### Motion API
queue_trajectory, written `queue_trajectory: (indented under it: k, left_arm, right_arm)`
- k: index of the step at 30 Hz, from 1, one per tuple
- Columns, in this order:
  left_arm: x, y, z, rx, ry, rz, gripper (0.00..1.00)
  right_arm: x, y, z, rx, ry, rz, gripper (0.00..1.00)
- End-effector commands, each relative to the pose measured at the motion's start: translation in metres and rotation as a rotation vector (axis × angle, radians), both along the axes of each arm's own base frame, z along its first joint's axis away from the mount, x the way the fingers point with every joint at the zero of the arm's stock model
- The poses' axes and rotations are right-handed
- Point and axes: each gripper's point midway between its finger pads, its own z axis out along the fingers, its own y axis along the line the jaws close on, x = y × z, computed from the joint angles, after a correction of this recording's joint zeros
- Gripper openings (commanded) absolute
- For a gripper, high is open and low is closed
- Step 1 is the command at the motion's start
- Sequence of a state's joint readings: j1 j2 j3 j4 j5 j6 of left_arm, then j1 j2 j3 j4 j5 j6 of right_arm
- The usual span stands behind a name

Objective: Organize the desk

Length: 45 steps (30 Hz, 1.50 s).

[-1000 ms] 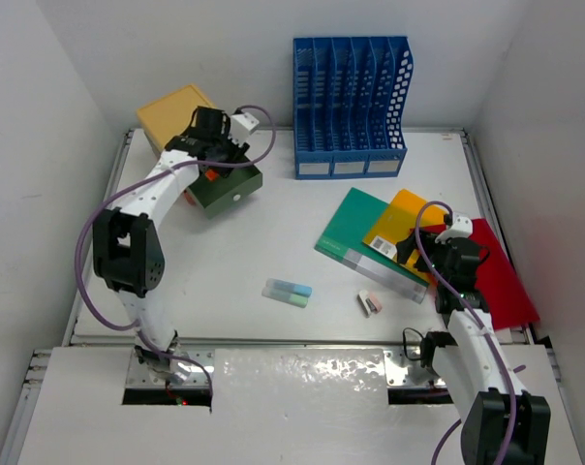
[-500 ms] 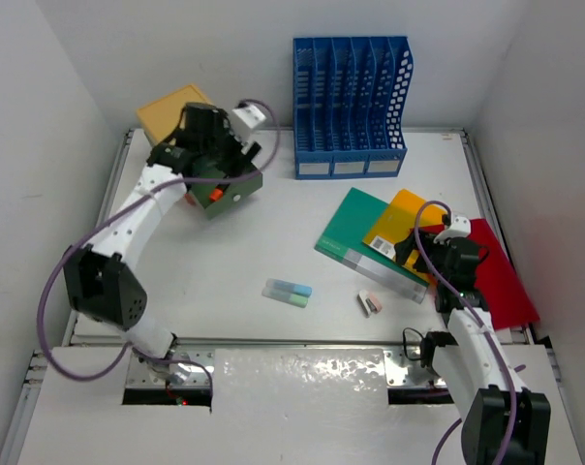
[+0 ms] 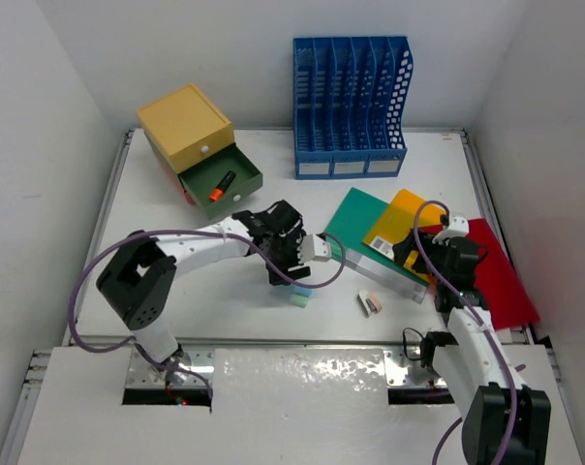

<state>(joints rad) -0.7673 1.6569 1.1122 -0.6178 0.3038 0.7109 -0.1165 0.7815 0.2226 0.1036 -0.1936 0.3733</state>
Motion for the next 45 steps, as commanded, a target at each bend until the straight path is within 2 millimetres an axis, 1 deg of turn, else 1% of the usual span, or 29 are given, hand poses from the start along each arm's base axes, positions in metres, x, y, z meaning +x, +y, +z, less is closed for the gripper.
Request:
queue_trajectory:
  k: [1,6,7,8,12,18,23,28,30,31,32,33,34,35,36,37,38,40,42,43,45]
  left_arm:
    - [0.007,-0.022,0.002,-0.047,-0.061,-0.048,0.62]
    - [0.012,-0.025,-0.009,-0.038,-0.069,-0.047,0.59]
    - [0.008,-0.025,-0.011,-0.040,-0.051,-0.061,0.59]
    - [0.004,-0.023,-0.017,-0.024,-0.028,-0.068,0.59]
    - [-0.003,-0.016,-0.031,0.007,0.002,-0.093,0.59]
    - [-0.004,-0.015,-0.041,0.025,0.019,-0.097,0.59]
    - [0.000,-0.012,-0.056,0.059,0.019,-0.077,0.59]
    - [0.014,-0.004,-0.074,0.119,-0.029,-0.011,0.59]
    - [0.017,-0.001,-0.080,0.140,-0.032,-0.002,0.59]
    - [0.018,-0.002,-0.082,0.142,-0.032,-0.001,0.57]
    - [0.018,-0.001,-0.083,0.147,-0.031,0.000,0.47]
    - [0.017,0.000,-0.089,0.159,-0.019,-0.002,0.39]
    - [0.018,-0.001,-0.088,0.160,-0.019,0.000,0.27]
    - [0.017,0.000,-0.090,0.165,-0.015,0.001,0.19]
    - [0.018,-0.001,-0.088,0.161,-0.016,0.003,0.11]
    - [0.021,-0.001,-0.085,0.151,-0.017,0.017,0.00]
    - [0.023,0.000,-0.082,0.141,-0.016,0.028,0.00]
    - [0.032,-0.003,-0.065,0.089,-0.016,0.055,0.00]
    - [0.044,-0.005,-0.042,0.041,-0.031,0.090,0.00]
    - [0.054,-0.001,-0.032,0.020,-0.030,0.135,0.00]
    - [0.070,-0.001,0.003,-0.049,-0.063,0.182,0.00]
  right_arm:
    - [0.007,0.000,0.011,-0.004,-0.047,0.013,0.91]
    - [0.006,-0.001,0.011,-0.011,-0.050,0.010,0.91]
    - [0.006,-0.001,0.011,-0.012,-0.050,0.008,0.91]
    - [0.006,-0.001,0.011,-0.013,-0.050,0.009,0.91]
    - [0.006,-0.002,0.011,-0.015,-0.049,0.006,0.91]
    - [0.006,-0.001,0.010,-0.012,-0.046,0.007,0.91]
    - [0.006,-0.002,0.010,-0.017,-0.049,0.005,0.91]
    - [0.006,-0.002,0.010,-0.016,-0.050,0.003,0.91]
    - [0.006,-0.002,0.010,-0.017,-0.050,0.004,0.91]
    - [0.006,-0.002,0.010,-0.016,-0.049,0.003,0.91]
    - [0.006,-0.002,0.010,-0.016,-0.047,0.002,0.91]
    - [0.005,-0.002,0.009,-0.017,-0.044,0.001,0.91]
    - [0.005,-0.002,0.009,-0.017,-0.047,0.001,0.91]
    - [0.005,-0.003,0.009,-0.019,-0.045,0.000,0.91]
    - [0.005,-0.003,0.009,-0.020,-0.047,-0.002,0.91]
    - [0.005,-0.003,0.009,-0.020,-0.047,-0.002,0.91]
    - [0.005,-0.003,0.009,-0.020,-0.045,-0.003,0.91]
    - [0.005,-0.003,0.008,-0.020,-0.044,-0.003,0.91]
    - [0.005,-0.003,0.009,-0.017,-0.046,-0.003,0.91]
    - [0.005,-0.003,0.008,-0.017,-0.045,-0.003,0.91]
    - [0.005,-0.003,0.008,-0.016,-0.045,-0.001,0.91]
